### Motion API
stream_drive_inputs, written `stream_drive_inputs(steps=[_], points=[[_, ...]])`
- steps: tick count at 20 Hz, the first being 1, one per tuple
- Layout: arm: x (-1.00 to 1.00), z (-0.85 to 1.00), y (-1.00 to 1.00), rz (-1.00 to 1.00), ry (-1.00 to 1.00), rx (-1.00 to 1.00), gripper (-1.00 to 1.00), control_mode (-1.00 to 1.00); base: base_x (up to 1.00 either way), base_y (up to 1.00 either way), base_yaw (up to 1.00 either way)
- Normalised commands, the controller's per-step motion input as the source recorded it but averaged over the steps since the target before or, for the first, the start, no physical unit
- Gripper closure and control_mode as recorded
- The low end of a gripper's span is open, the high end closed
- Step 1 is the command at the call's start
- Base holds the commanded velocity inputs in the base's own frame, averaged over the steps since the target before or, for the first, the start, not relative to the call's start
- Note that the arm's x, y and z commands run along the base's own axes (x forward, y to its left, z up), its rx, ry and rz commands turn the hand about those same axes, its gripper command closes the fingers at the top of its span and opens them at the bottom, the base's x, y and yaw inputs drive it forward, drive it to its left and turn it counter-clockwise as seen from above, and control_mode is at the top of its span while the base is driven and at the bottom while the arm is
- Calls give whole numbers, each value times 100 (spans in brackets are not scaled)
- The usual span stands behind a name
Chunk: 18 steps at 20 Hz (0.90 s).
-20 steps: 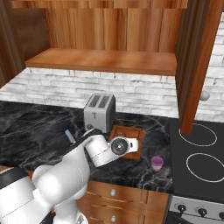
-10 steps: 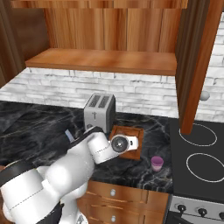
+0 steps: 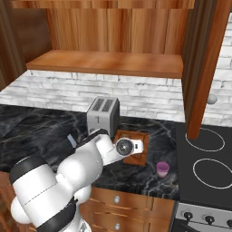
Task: Pick the bread, place it on the cutting board, pick the jam, place it on the counter, and close the cabinet.
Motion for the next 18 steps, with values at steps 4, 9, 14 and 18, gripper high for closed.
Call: stream_drive_inputs(steps=[4, 9, 14, 18], points=[[15, -12, 0, 0, 0, 0, 100, -100, 0, 0, 0], [12, -2, 0, 0, 1, 0, 100, -100, 0, 0, 0], [14, -2, 0, 0, 0, 0, 100, -100, 0, 0, 0], [11, -2, 0, 0, 0, 0, 100, -100, 0, 0, 0]])
